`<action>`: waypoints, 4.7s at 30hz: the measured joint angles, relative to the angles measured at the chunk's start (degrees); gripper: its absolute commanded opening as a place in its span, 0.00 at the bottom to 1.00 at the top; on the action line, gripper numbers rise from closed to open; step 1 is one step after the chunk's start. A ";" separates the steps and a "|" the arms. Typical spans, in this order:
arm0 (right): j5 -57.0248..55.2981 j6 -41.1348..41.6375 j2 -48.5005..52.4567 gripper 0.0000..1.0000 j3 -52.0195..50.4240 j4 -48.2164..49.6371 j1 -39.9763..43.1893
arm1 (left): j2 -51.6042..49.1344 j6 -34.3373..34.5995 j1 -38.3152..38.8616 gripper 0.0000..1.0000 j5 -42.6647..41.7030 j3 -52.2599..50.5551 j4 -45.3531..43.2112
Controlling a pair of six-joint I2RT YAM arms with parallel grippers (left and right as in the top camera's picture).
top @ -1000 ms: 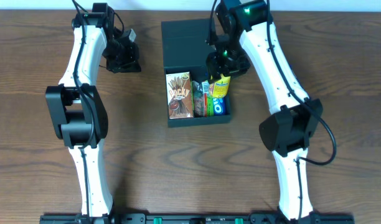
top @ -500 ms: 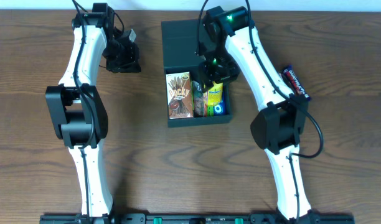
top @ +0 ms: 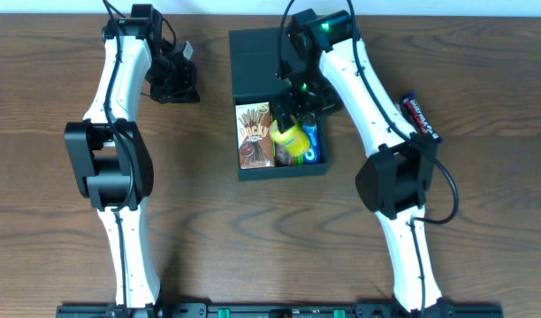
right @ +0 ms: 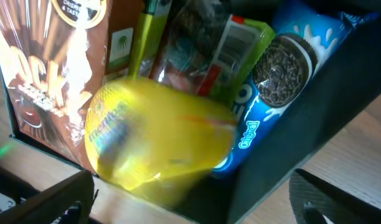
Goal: Pack container
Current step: 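Carry the Mentos tub left and lower it into the black box, then release the tub and press it down beside the Pocky box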
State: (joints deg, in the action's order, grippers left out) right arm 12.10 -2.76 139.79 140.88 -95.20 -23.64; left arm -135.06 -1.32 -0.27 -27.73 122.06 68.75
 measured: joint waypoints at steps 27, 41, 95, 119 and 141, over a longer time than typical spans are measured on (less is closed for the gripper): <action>-12.15 -8.15 -7.69 0.99 7.80 -1.75 -1.62 | 0.00 -0.46 0.00 0.06 0.79 0.00 0.02; -17.29 -16.04 -30.49 0.99 -34.86 18.97 -4.96 | 0.00 -0.68 0.00 0.06 1.01 0.00 0.00; -16.39 -29.05 -26.88 0.99 -47.69 35.54 -7.98 | 0.00 -1.97 0.02 0.06 1.03 0.00 -0.87; -28.50 -12.41 -25.42 0.19 -47.93 51.52 -4.26 | 0.00 -1.95 0.00 0.06 1.14 0.00 -1.46; -0.74 -4.52 -21.31 0.01 -46.82 53.02 0.81 | 0.00 -1.64 0.02 0.06 1.14 0.00 -2.01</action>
State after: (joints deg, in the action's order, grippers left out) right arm 11.35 -7.29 118.48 94.06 -42.17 -22.83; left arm -135.06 -2.96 -0.25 -26.59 122.06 66.74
